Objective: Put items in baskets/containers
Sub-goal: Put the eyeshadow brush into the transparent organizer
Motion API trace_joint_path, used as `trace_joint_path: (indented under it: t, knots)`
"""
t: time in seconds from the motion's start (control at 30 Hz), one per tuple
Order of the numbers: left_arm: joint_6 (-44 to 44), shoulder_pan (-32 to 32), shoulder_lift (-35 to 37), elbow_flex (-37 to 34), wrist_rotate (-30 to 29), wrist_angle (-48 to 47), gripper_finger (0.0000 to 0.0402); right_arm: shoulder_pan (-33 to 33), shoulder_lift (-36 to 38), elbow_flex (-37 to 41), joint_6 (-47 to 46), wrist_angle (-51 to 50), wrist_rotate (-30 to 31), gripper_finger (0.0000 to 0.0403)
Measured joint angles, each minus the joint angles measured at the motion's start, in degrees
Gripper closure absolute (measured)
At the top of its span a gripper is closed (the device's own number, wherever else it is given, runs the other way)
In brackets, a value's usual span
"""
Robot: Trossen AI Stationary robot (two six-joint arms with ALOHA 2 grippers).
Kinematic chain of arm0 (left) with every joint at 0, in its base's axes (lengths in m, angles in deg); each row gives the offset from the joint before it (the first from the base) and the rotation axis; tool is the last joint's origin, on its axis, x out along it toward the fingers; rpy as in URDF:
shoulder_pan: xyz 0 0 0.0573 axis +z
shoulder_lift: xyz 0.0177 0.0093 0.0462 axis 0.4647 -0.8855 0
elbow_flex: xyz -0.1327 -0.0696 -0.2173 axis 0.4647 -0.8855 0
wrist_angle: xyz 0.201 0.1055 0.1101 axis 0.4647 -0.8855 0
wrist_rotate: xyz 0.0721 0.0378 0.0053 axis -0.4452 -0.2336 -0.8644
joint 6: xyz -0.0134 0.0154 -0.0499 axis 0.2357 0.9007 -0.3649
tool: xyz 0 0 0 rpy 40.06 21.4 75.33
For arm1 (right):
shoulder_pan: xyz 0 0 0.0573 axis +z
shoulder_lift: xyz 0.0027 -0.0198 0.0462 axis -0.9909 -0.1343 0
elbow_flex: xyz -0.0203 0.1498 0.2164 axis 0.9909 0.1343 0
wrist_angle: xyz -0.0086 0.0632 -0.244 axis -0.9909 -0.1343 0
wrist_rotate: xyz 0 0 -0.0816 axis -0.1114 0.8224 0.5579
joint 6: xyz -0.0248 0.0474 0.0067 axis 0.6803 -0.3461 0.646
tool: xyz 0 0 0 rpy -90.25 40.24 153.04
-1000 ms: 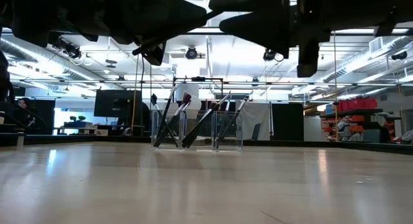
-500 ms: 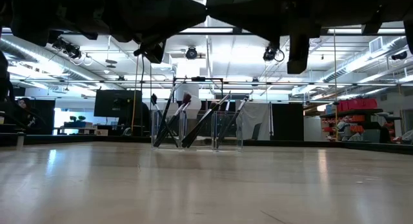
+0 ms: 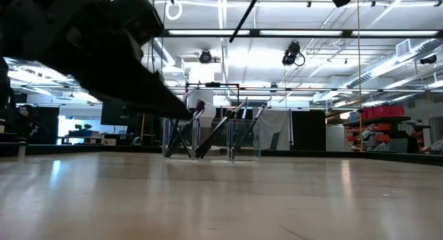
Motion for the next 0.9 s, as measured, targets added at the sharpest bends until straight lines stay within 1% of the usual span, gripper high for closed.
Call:
trace_joint_path:
  t: [0.03, 0.1, 0.17, 0.23, 0.3, 0.37, 0.43, 0.53, 0.7, 0.8, 0.9]
  knots:
    - [-1.3, -0.5, 0.0, 0.0, -0.1, -1.1, 0.0142, -1.3, 2.8, 0.0, -3.7, -6.6, -1.9, 0.0397]
    - [-3.3, -1.6, 0.0, 0.0, -0.8, -2.3, 0.0135, -5.1, 7.6, 0.0, -12.7, -19.6, -7.9, 0.0398]
    - [-4.3, -3.2, 0.0, 0.0, -1.9, -2.8, 0.0134, -9.6, 10.6, 0.0, -21.2, -30.6, -14.1, 0.0398]
    - [-4.4, -4.7, 0.0, 0.0, -3.3, -2.7, 0.0137, -13.6, 11.7, 0.0, -26.8, -38.3, -19.1, 0.0398]
    - [-5.0, -5.8, 0.0, 0.0, -4.9, -2.8, 0.0144, -17.2, 11.9, 0.0, -30.7, -43.1, -24.1, 0.0398]
    - [-5.7, -6.7, 0.0, 0.0, -6.5, -2.8, 0.0151, -20.2, 11.4, 0.0, -32.8, -45.5, -28.1, 0.0398]
    - [-6.3, -7.6, 0.0, 0.0, -7.2, -2.7, 0.0158, -22.5, 10.5, 0.0, -33.9, -47.1, -30.6, 0.0398]
    - [-9.0, -8.9, 0.0, 0.0, -7.3, -1.1, 0.0166, -24.7, 9.1, 0.1, -34.5, -48.5, -32.7, 0.0398]
    - [-9.1, -12.0, 0.0, 2.1, -7.4, -0.4, 0.0179, -27.5, 6.6, 0.0, -35.5, -49.6, -35.8, 0.0398]
    - [-8.9, -13.7, 0.0, 4.7, -7.4, -3.6, 0.0190, -28.7, 4.7, 0.0, -35.9, -49.4, -37.4, 0.0398]
    - [-8.8, -15.2, 0.0, 8.3, -7.3, -10.9, 0.0204, -29.5, 2.6, 0.0, -36.5, -49.5, -38.9, 0.0398]
